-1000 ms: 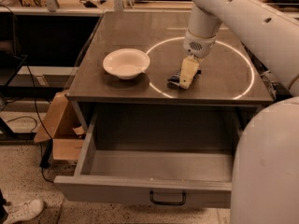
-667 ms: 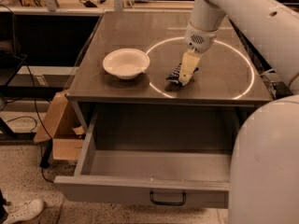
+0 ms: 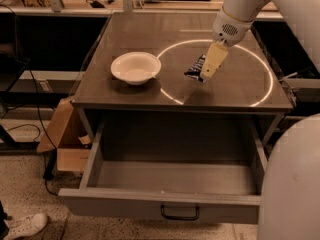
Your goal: Place rxbar blueberry into top drawer
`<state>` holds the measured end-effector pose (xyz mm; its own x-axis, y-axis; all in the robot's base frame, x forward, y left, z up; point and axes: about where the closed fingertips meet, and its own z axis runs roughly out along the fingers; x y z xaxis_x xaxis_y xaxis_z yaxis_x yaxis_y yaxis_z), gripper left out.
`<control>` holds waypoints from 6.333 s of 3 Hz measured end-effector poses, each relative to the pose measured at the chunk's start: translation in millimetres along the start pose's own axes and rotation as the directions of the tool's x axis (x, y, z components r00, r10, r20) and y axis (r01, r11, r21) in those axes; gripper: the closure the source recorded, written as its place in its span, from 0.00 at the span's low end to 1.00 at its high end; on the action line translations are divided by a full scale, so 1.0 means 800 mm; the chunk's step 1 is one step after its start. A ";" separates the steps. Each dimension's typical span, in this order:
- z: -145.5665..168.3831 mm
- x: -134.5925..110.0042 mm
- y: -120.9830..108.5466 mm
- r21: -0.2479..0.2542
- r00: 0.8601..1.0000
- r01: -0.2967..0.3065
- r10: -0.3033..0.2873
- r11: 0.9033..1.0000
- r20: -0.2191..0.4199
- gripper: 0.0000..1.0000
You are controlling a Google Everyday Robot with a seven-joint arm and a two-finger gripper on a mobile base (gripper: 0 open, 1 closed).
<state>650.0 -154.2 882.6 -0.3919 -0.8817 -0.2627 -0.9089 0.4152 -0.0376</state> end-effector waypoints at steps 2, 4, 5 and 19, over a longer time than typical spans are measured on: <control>-0.002 0.022 0.017 0.021 0.999 -0.049 0.048 0.999 0.025 1.00; -0.002 0.085 0.089 -0.066 0.993 -0.121 0.122 0.990 0.002 1.00; -0.002 0.085 0.089 -0.066 0.993 -0.121 0.122 0.990 0.002 1.00; 0.231 0.075 0.263 -0.127 0.946 -0.318 0.323 0.940 0.024 1.00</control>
Offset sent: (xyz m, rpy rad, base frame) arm -0.0526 -0.0231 -0.0078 0.0213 0.0018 -0.0848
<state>461.2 -78.5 680.8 -0.6610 -0.6945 -0.2841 -0.7476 0.6418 0.1706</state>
